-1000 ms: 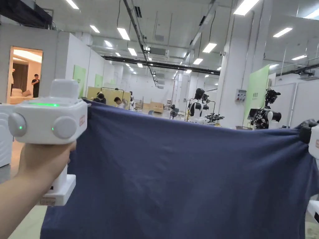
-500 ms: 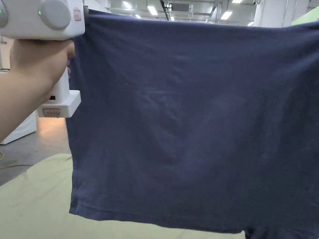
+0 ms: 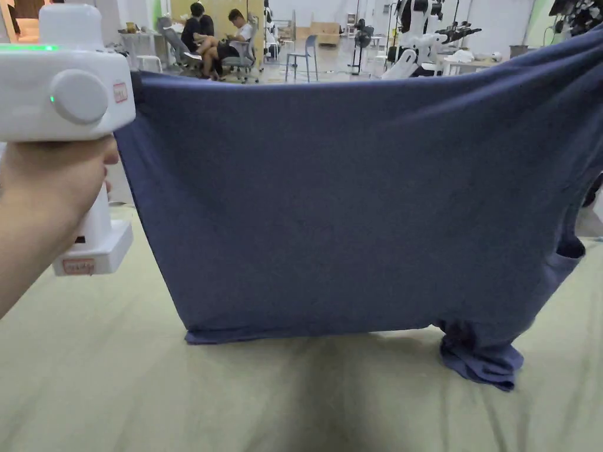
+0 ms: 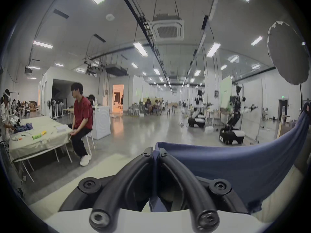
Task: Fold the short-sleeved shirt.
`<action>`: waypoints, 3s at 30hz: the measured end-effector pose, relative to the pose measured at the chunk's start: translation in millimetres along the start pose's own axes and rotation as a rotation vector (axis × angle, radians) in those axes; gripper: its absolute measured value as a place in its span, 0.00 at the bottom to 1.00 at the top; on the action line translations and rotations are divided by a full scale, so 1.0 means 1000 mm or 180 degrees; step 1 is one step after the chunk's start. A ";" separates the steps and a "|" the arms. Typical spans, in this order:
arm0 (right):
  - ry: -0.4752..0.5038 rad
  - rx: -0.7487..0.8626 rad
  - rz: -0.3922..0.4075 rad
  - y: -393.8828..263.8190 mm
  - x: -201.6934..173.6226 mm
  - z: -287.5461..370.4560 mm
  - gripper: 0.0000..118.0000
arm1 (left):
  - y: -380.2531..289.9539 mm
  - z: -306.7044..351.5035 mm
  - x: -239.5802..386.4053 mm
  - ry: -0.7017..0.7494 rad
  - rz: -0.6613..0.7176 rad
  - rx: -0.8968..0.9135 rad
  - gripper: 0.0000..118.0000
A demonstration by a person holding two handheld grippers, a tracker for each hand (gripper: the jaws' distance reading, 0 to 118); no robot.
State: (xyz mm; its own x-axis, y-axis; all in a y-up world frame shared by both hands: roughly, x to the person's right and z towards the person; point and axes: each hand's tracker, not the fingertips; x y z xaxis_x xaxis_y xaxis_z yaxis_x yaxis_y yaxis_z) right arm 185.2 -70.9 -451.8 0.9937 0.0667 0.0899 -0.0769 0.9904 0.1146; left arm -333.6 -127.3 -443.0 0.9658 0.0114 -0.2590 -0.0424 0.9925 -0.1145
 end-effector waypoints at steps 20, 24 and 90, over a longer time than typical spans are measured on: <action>0.0376 -0.0962 0.0148 -0.166 0.046 0.370 0.05 | -0.207 0.339 -0.053 -0.0530 -0.0586 -0.0441 0.02; 0.0270 -0.1151 0.0224 -0.187 0.054 0.445 0.05 | -0.237 0.398 -0.079 -0.0589 -0.0622 -0.0604 0.02; -0.0040 -0.2177 -0.0170 -0.265 0.085 0.549 0.96 | -0.325 0.444 -0.115 -0.0818 -0.0287 -0.1498 0.05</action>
State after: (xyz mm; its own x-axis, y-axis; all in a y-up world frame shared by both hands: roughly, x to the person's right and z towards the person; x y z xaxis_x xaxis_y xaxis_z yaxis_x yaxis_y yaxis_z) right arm 245.7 -393.9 68.2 0.9934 0.0183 0.1135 0.0451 0.8462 -0.5310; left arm -317.1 -397.7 50.0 0.9998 0.0164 0.0077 -0.0093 0.8299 -0.5578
